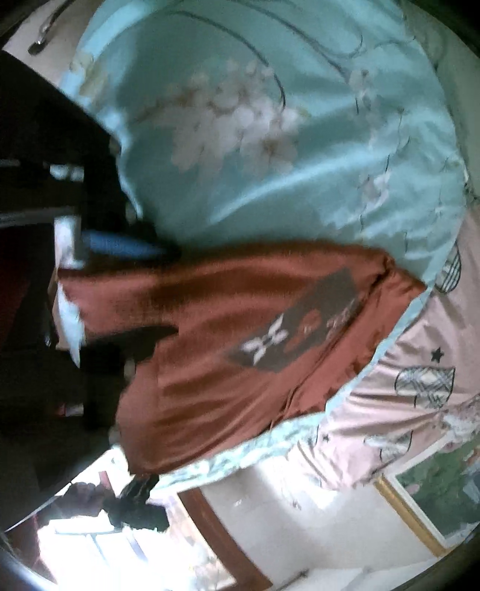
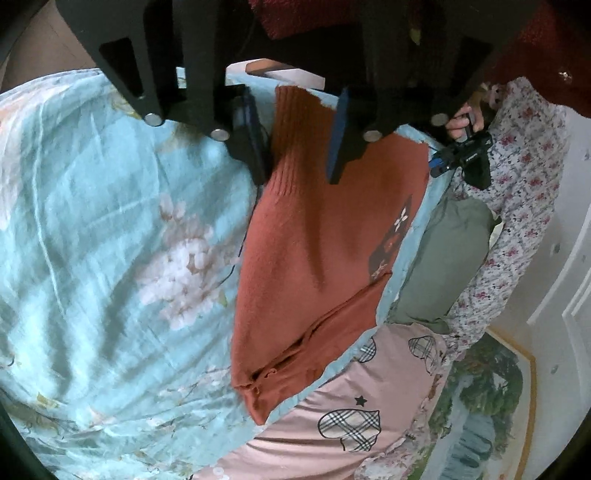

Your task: Fold small clothes

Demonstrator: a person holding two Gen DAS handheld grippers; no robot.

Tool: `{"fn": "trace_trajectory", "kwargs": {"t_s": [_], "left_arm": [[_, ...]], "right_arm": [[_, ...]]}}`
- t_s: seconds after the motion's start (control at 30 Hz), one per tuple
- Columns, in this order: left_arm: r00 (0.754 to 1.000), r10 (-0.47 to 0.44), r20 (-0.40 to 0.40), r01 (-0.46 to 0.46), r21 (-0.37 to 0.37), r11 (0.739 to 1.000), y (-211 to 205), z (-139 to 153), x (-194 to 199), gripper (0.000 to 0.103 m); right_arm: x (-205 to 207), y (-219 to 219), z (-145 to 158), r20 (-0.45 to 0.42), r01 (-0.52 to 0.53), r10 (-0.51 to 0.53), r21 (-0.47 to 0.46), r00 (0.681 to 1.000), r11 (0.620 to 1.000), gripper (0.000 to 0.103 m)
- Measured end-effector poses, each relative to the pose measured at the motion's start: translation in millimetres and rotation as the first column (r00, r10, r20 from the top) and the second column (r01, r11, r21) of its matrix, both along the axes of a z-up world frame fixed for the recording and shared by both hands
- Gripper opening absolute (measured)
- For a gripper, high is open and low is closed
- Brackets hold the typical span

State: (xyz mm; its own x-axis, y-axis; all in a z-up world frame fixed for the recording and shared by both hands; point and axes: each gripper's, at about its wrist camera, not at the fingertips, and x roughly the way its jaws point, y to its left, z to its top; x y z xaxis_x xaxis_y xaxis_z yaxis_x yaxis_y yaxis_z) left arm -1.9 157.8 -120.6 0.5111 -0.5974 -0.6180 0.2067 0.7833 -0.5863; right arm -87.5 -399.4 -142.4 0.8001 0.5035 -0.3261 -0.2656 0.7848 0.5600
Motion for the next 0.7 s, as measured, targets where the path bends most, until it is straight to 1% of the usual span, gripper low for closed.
{"fn": "trace_trajectory", "kwargs": {"t_s": [0.03,0.07,0.1,0.13,0.17,0.2,0.23,0.27,0.37,0.47,0.57,0.7], "left_arm": [[1.0,-0.016,0.007,0.016,0.007,1.0,-3.7,1.5,-0.5,0.058],[0.999,-0.031,0.013,0.031,0.023,0.999,-9.0,2.2,0.0,0.063],[0.999,-0.045,0.02,0.044,0.043,0.998,-13.8,2.9,-0.1,0.062],[0.998,-0.058,0.034,0.055,0.078,0.995,-20.3,4.0,0.0,0.061],[0.996,-0.071,0.052,0.064,0.117,0.991,-27.3,5.5,-0.6,0.051],[0.995,-0.08,0.064,0.071,0.143,0.987,-31.2,6.1,-1.3,0.04],[0.994,-0.085,0.064,0.072,0.176,0.982,-34.6,5.2,-1.0,0.018],[0.995,-0.078,0.063,0.065,0.185,0.98,-33.7,4.4,-0.8,0.015],[0.996,-0.059,0.06,0.05,0.134,0.99,-22.5,6.4,-2.8,0.009],[0.995,-0.044,0.085,0.034,0.113,0.993,-18.1,15.7,-7.2,0.009],[0.992,-0.043,0.122,0.03,0.105,0.994,-22.8,29.8,-7.5,0.008],[0.987,-0.025,0.158,0.015,0.062,0.998,-26.9,47.0,1.6,0.008]], "right_arm": [[2.1,1.7,-1.2,-0.003,-0.011,0.011,0.011,1.0,1.0,0.037],[4.3,3.9,-1.8,-0.002,-0.021,0.021,0.015,1.0,1.0,0.037],[6.1,7.5,-0.9,0.002,-0.03,0.03,0.009,1.0,1.0,0.036],[6.9,8.8,0.0,0.005,-0.037,0.037,0.007,0.999,0.999,0.027],[8.1,10.8,0.7,0.003,-0.05,0.05,0.005,0.999,0.999,0.012],[8.6,11.9,1.7,0.003,-0.053,0.053,-0.003,0.999,0.999,0.012],[8.2,13.1,3.7,0.01,-0.056,0.056,-0.009,0.998,0.998,0.012],[7.1,13.8,7.2,0.025,-0.062,0.062,-0.009,0.998,0.998,0.012],[4.4,14.7,20.1,0.074,-0.07,0.071,-0.004,0.995,0.998,0.012],[4.9,15.0,37.0,0.131,-0.081,0.08,0.0,0.988,0.997,0.012],[9.3,16.3,52.4,0.171,-0.082,0.081,-0.002,0.982,0.997,0.012],[17.8,9.4,65.8,0.224,-0.067,0.055,0.045,0.973,0.997,0.012]]}}
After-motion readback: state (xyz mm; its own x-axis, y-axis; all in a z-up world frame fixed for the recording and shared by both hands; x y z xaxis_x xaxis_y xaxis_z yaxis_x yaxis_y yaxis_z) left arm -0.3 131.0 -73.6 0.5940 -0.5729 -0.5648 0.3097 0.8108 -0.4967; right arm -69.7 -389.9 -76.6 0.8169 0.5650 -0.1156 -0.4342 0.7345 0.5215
